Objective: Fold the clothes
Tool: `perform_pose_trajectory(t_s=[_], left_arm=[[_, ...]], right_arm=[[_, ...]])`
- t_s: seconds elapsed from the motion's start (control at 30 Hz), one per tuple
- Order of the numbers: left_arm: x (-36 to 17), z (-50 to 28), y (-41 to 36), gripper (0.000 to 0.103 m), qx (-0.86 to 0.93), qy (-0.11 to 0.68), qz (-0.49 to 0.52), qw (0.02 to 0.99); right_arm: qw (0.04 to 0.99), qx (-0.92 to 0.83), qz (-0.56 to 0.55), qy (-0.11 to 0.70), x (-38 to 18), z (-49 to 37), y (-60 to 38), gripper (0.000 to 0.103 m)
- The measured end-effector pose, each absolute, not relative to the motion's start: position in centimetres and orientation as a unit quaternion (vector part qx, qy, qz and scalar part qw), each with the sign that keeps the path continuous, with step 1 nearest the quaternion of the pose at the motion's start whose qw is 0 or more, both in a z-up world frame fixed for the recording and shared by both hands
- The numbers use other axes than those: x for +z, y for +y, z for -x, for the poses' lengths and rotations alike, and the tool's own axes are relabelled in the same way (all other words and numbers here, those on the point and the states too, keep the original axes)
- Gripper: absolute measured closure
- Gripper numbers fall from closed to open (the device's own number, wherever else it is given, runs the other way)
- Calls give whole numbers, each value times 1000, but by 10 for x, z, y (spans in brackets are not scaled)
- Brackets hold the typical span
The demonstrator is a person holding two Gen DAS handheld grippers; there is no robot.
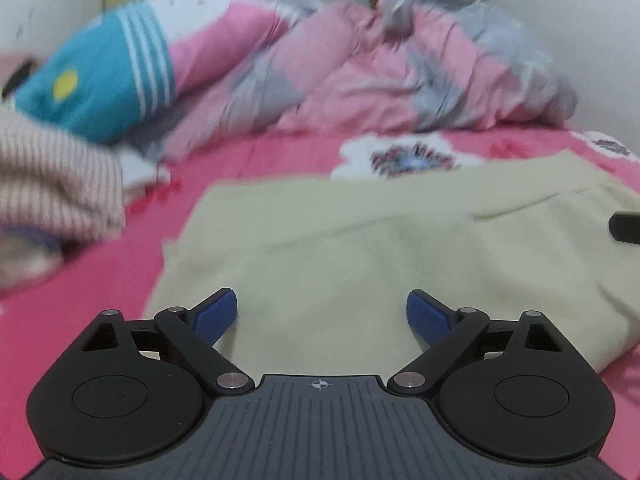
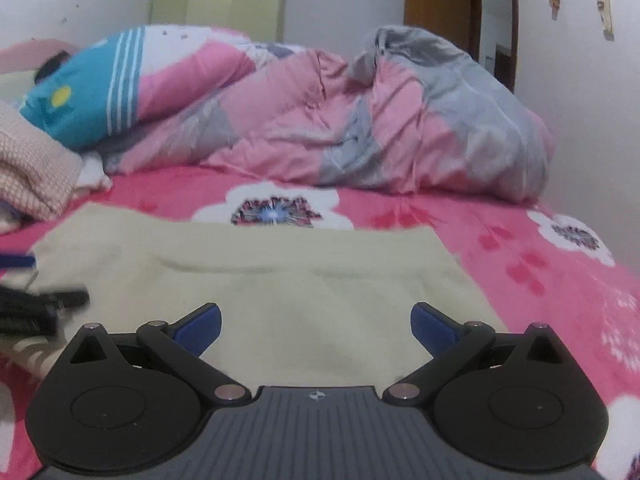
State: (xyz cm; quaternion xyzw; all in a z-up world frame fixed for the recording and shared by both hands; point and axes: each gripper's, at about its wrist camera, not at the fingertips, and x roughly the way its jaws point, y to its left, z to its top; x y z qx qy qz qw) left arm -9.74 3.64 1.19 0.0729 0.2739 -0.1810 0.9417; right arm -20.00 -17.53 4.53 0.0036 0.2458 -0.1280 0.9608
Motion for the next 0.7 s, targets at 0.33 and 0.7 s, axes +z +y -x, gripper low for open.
perform_pose_trajectory(t_s=[0.33, 0.7], left_arm=[[7, 95, 44, 4, -186, 275, -52, 942], [13, 95, 41, 3, -185, 277, -64, 941]], right_arm=[[959, -115, 0, 260, 34, 182, -190, 46], [955, -141, -28, 259, 6, 154, -227, 45]])
